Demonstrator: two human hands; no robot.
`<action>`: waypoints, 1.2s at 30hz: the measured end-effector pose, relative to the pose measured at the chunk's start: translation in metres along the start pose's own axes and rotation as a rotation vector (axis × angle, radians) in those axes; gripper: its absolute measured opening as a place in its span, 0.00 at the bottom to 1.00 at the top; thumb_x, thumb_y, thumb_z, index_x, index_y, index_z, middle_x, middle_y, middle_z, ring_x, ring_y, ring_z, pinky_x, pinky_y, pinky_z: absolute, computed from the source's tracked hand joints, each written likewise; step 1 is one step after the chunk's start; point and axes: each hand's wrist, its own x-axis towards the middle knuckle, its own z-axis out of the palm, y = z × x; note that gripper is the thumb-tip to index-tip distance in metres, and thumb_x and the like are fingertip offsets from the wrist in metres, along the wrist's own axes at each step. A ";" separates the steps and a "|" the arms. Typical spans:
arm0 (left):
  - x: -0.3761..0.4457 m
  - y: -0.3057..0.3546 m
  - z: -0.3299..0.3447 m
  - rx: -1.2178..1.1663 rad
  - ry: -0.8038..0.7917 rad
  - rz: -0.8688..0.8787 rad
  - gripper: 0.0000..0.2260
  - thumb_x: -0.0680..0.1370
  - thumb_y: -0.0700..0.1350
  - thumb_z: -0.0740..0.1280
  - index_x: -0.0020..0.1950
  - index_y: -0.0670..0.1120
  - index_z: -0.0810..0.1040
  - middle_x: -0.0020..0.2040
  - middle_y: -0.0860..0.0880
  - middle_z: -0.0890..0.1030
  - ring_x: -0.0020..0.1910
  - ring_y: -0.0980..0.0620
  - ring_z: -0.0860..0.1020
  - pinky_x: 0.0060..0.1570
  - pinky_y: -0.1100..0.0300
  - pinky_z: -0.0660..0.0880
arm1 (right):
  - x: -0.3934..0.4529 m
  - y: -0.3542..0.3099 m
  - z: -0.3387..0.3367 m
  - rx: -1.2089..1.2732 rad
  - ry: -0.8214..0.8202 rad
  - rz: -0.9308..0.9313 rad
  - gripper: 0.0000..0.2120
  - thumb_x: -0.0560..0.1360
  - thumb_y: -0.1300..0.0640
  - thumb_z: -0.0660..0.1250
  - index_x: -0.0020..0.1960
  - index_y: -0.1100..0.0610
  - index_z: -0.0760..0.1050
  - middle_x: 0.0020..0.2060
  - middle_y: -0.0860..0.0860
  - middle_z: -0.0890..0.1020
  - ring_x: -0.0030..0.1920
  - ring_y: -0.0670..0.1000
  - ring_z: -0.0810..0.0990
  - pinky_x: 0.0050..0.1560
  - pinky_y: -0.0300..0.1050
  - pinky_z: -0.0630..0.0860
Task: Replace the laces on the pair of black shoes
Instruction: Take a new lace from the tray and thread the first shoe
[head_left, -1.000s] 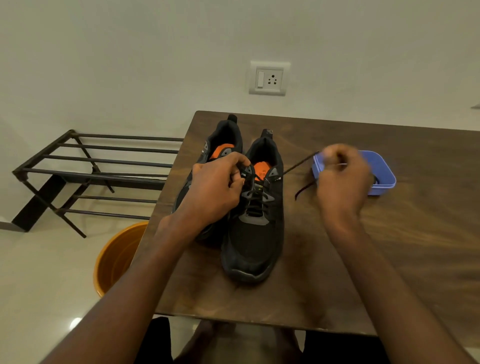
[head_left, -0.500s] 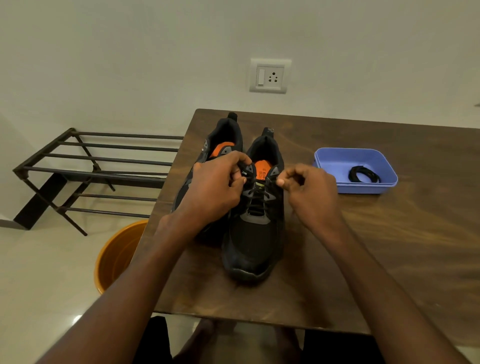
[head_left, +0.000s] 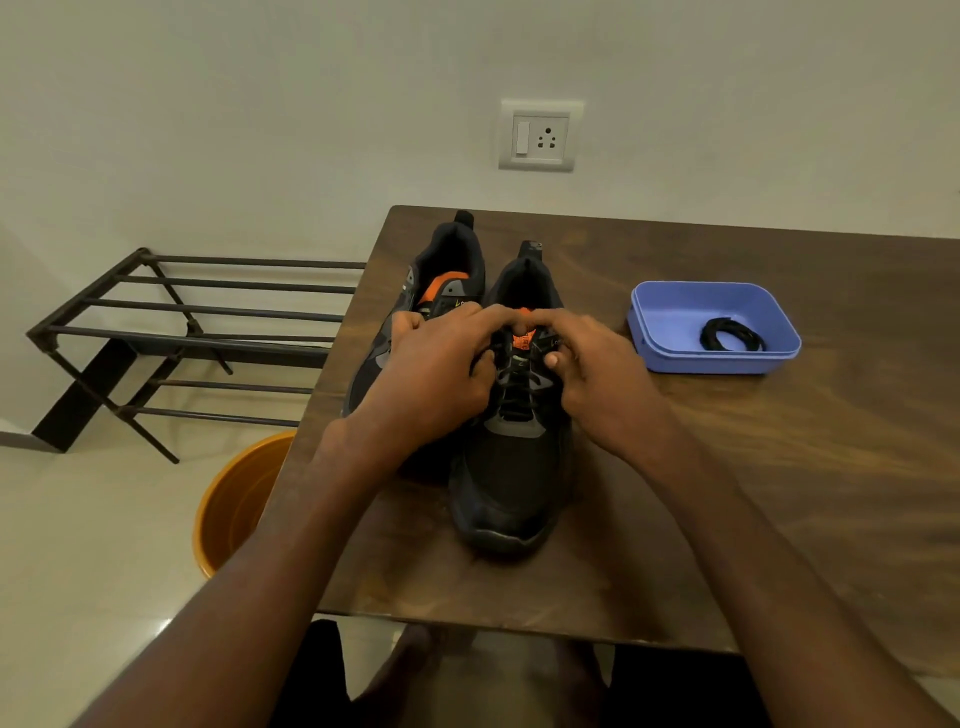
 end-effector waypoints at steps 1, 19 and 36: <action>0.000 -0.001 0.001 0.004 0.008 -0.006 0.21 0.80 0.41 0.64 0.68 0.62 0.72 0.53 0.59 0.77 0.55 0.58 0.75 0.67 0.48 0.59 | 0.000 0.001 -0.001 -0.002 0.029 0.011 0.23 0.82 0.64 0.63 0.71 0.43 0.71 0.56 0.53 0.77 0.55 0.53 0.77 0.55 0.56 0.80; -0.001 0.026 -0.023 -1.104 -0.067 -0.138 0.23 0.88 0.56 0.48 0.67 0.45 0.77 0.48 0.38 0.86 0.41 0.38 0.83 0.37 0.57 0.73 | -0.012 -0.052 -0.036 1.175 0.238 0.094 0.12 0.80 0.65 0.68 0.63 0.62 0.79 0.54 0.56 0.87 0.53 0.59 0.84 0.48 0.48 0.83; 0.002 0.012 -0.006 -0.948 0.160 -0.149 0.07 0.83 0.39 0.67 0.59 0.37 0.77 0.37 0.45 0.83 0.33 0.53 0.78 0.35 0.62 0.77 | -0.007 -0.041 -0.012 0.415 0.220 0.019 0.08 0.80 0.54 0.71 0.59 0.49 0.83 0.47 0.45 0.85 0.48 0.46 0.84 0.51 0.46 0.83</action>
